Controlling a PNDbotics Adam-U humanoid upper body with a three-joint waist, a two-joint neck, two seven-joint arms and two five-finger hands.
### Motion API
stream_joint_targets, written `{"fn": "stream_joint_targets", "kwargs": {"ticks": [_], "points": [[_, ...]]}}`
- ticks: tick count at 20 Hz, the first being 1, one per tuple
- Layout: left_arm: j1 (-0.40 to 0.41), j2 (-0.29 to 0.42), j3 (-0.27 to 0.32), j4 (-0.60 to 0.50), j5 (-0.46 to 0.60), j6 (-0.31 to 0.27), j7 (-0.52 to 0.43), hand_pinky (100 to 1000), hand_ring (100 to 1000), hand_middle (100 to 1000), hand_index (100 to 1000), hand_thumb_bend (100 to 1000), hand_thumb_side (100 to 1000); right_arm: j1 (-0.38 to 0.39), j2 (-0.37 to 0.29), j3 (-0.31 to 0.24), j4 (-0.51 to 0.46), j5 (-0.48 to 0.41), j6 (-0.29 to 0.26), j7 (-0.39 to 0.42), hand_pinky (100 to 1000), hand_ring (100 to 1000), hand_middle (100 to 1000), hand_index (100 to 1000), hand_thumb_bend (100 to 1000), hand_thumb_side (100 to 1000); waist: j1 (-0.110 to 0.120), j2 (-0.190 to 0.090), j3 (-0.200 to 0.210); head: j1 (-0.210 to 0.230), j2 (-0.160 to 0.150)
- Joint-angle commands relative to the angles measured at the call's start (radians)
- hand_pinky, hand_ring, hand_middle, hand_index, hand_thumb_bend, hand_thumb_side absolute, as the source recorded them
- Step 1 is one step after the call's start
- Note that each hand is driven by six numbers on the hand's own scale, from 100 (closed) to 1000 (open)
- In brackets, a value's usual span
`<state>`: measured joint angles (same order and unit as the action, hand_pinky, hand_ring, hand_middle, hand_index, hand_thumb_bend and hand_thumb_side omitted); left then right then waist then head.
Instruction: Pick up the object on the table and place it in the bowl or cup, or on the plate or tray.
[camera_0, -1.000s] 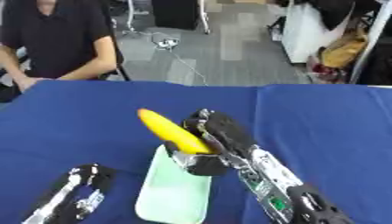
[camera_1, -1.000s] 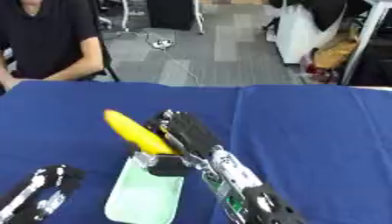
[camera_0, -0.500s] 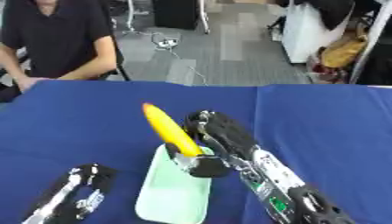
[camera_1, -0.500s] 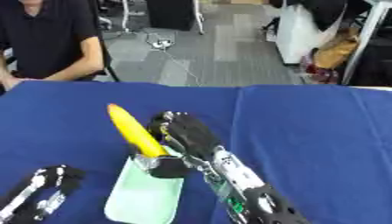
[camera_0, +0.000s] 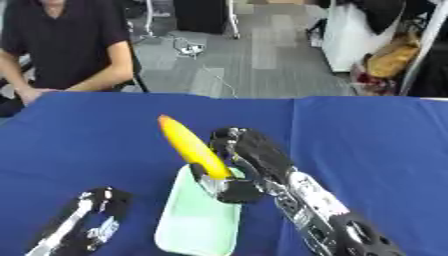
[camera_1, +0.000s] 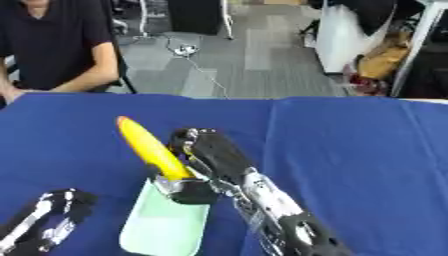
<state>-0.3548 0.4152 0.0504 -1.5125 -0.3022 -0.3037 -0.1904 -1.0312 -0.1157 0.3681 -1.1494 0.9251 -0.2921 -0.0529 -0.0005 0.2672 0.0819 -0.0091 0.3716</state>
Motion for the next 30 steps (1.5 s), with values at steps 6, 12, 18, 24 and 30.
{"fn": "stream_joint_targets", "kwargs": {"ticks": [6,12,18,24,30], "points": [[-0.01,0.013,0.005,-0.014,-0.003,-0.003,-0.001,527,619,627,767,100,877,-0.013,-0.016,0.002,-0.028,0.032,-0.044,0.023,634,748,789,791,275,1000,0.008,-0.014,0.002,-0.001,-0.013],[-0.01,0.013,0.005,-0.014,-0.003,-0.004,-0.003,527,619,627,767,100,877,-0.013,-0.016,-0.002,-0.024,0.046,-0.078,0.081,821,863,914,916,345,1000,0.008,-0.013,0.003,0.0,-0.014],[-0.01,0.013,0.005,-0.013,-0.003,-0.005,-0.003,528,620,628,767,100,875,-0.013,-0.019,-0.002,-0.028,0.052,-0.089,0.112,836,870,921,929,421,1000,0.009,-0.012,0.005,0.0,-0.015],[-0.011,0.014,0.005,-0.013,-0.004,-0.006,-0.003,528,620,628,768,100,874,-0.012,-0.021,-0.004,-0.033,0.054,-0.097,0.133,836,870,921,933,446,1000,0.009,-0.013,0.004,0.0,-0.016],[-0.01,0.014,0.006,-0.013,-0.004,-0.007,-0.004,529,620,628,768,100,874,-0.011,-0.023,-0.007,-0.036,0.048,-0.1,0.142,830,868,922,939,444,1000,0.01,-0.013,0.002,0.001,-0.017]]}}
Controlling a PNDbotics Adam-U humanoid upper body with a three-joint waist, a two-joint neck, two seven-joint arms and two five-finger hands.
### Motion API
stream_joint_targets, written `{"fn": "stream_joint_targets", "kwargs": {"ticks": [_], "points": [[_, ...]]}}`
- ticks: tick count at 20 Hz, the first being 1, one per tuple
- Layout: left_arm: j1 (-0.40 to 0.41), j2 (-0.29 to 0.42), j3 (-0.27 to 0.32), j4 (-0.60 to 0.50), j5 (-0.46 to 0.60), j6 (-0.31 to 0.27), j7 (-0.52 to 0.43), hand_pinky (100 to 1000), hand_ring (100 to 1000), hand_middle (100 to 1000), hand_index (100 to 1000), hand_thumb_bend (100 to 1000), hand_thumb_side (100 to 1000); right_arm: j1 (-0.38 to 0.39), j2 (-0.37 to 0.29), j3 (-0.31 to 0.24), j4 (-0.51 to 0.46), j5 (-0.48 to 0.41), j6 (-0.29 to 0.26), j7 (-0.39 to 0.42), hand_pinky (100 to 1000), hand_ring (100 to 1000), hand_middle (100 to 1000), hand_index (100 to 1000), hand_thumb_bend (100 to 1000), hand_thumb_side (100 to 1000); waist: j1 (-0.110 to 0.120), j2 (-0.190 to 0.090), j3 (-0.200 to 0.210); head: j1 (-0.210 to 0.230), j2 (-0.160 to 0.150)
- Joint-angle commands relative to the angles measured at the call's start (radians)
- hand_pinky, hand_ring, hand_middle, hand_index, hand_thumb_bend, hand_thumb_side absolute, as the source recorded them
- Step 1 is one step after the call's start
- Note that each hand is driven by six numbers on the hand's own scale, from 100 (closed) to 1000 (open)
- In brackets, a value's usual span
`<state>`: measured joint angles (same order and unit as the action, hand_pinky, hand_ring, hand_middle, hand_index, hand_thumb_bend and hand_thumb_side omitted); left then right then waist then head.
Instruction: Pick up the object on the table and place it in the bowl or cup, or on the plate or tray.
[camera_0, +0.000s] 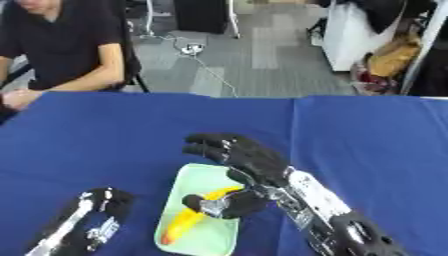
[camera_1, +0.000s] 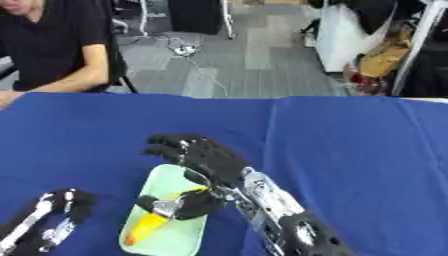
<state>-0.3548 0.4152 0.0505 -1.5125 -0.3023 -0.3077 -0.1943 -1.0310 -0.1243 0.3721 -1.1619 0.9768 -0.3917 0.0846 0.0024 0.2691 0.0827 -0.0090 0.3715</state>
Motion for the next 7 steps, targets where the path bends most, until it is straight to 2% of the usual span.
{"fn": "stream_joint_targets", "kwargs": {"ticks": [1,7], "points": [[-0.01,0.014,0.006,-0.013,-0.004,-0.003,0.0,529,620,629,768,100,874,-0.011,-0.015,-0.011,-0.024,-0.005,0.0,0.005,829,867,921,941,443,1000,0.007,-0.015,0.001,0.001,-0.017],[-0.008,0.016,0.008,-0.012,-0.004,-0.004,0.001,529,619,629,769,100,873,-0.009,-0.023,-0.015,-0.032,-0.023,0.0,0.006,802,844,906,935,410,1000,0.008,-0.017,-0.004,0.003,-0.016]]}}
